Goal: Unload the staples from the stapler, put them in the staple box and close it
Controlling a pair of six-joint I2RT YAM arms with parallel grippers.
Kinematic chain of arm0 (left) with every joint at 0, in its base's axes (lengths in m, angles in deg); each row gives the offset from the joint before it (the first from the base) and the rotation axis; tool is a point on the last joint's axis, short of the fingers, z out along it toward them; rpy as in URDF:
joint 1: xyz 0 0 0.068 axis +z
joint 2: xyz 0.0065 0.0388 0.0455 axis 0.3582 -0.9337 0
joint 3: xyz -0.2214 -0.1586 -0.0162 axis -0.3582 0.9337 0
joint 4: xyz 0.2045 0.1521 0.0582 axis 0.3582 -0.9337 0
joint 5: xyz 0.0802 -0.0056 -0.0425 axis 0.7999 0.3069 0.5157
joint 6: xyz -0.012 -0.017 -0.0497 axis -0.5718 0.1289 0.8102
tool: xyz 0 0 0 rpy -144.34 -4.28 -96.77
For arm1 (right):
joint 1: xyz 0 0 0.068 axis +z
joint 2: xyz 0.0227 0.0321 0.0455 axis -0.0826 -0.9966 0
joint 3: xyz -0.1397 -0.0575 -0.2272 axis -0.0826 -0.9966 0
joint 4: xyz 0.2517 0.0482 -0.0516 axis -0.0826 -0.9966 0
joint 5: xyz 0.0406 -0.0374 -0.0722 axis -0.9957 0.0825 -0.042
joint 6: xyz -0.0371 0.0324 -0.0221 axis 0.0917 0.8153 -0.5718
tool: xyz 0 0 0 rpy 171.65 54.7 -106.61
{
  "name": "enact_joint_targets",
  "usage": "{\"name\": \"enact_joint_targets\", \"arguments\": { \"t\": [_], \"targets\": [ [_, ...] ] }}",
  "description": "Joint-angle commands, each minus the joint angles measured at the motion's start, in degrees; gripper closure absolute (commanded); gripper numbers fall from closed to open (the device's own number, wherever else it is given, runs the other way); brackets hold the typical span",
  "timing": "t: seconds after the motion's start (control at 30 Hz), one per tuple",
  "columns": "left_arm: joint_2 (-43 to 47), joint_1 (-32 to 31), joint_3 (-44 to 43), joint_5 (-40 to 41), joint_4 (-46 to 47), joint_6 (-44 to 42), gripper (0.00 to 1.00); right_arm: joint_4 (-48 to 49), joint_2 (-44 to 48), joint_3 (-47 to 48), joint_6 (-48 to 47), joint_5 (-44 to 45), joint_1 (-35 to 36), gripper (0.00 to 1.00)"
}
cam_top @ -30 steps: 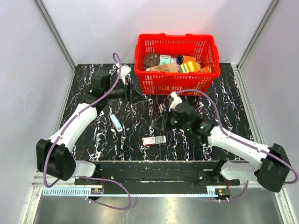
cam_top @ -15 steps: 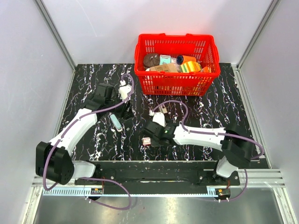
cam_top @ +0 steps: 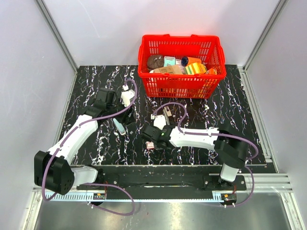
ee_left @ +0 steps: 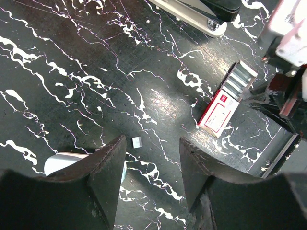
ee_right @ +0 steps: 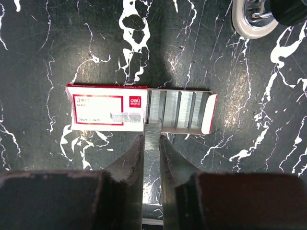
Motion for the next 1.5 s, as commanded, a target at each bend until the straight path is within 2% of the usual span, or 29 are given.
{"name": "enact_joint_targets", "arguments": {
  "t": [0.0, 0.3, 0.6, 1.47],
  "targets": [
    [1.35, 0.2, -0.19, -0.23, 0.68, -0.45, 0.48, -0.12, -1.57, 2.5, -1.51, 1.71, 0.08, 0.96],
    [1.35, 0.11, -0.37, -0.32, 0.68, -0.19, 0.48, 3.22, -0.17, -0.4, -2.56, -1.63, -2.39, 0.94],
    [1.79, 0.11, -0.37, -0.14, 0.68, 0.16, 0.48, 2.52, -2.54, 1.09, -3.88, -3.74, -3.35, 0.93],
    [2.14, 0.11, -0.37, -0.4, 0.68, 0.08, 0.48, 1.11, -4.03, 2.06, -3.97, -4.27, -3.88, 0.85]
  ]
}}
